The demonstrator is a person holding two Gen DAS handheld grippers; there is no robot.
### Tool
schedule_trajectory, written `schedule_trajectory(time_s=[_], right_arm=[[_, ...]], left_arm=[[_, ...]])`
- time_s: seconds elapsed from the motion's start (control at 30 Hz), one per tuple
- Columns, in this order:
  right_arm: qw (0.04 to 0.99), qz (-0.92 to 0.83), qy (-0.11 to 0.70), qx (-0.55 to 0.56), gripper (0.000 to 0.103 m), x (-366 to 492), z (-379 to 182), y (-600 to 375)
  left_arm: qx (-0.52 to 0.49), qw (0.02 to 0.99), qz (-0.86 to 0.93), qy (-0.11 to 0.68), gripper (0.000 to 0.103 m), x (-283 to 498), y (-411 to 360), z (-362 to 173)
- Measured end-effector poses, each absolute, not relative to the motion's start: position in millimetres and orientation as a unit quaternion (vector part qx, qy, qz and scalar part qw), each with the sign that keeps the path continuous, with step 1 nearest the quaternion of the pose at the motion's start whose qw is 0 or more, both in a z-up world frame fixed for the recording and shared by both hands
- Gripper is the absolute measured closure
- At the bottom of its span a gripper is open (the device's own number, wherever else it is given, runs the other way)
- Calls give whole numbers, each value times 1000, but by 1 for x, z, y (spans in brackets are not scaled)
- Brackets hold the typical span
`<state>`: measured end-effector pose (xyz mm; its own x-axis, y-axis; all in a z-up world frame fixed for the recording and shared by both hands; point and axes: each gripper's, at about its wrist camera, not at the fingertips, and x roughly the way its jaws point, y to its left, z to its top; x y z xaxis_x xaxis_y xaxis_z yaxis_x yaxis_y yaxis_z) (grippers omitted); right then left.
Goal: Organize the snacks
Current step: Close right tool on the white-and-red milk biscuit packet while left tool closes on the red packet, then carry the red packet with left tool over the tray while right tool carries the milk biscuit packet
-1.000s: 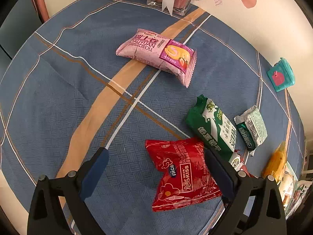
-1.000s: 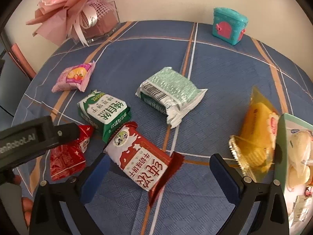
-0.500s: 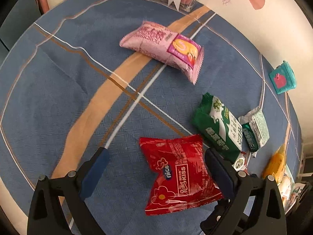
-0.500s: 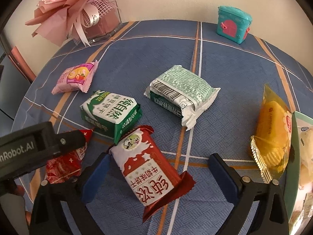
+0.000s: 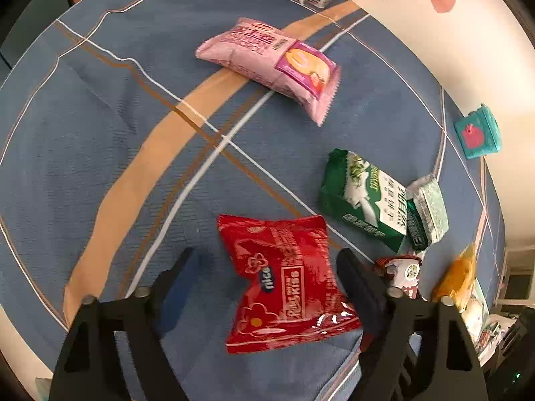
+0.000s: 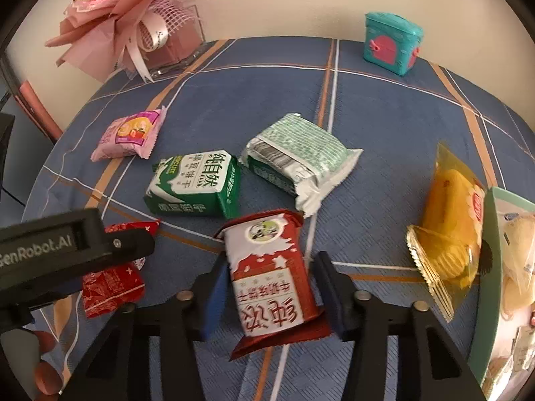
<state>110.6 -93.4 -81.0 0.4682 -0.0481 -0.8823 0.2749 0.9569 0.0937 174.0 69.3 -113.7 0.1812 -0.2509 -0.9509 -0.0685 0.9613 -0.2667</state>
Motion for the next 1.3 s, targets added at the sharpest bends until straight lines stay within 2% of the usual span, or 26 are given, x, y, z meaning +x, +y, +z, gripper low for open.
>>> schedule_trajectory(time_s=[0.13,0.27,1.3], right_arm=[[846,-96,511,118,60,105,-81,-98],[843,-92,516,122,61,100,-79,-99],[854,-113,483,157,61,37,-14,-148]], left_arm=[[-121,758,-74,637,42,169,63,-111],[-119,757,-85,637,48,162,47,-109],[-108,796,-141,578,48,115,-10,-29]])
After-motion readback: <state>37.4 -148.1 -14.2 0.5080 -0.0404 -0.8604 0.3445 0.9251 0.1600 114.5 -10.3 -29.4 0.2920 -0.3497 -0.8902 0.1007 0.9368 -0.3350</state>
